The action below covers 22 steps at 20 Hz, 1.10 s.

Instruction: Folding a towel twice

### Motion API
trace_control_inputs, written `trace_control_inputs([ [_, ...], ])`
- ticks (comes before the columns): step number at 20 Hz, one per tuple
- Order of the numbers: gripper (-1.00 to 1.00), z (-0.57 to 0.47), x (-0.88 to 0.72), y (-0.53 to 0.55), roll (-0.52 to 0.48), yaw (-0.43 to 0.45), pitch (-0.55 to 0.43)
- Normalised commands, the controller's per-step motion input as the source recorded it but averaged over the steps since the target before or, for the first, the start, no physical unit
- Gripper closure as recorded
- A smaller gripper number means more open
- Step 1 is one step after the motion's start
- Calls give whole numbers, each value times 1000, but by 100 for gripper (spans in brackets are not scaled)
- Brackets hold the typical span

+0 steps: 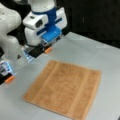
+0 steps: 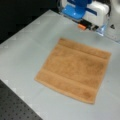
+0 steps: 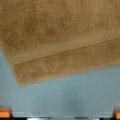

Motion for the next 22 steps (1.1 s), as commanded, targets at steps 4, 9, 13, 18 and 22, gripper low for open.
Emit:
trace_control_inputs([
  [4,-100,-11,30,47,-107,30,241],
  [9,-100,-5,112,99,-106,-22,199],
  [13,-100,7,209,146,-178,-59,186],
  [18,-100,28,353,245,-220,-236,197],
  [22,-100,-48,550,398,-179,-304,176],
])
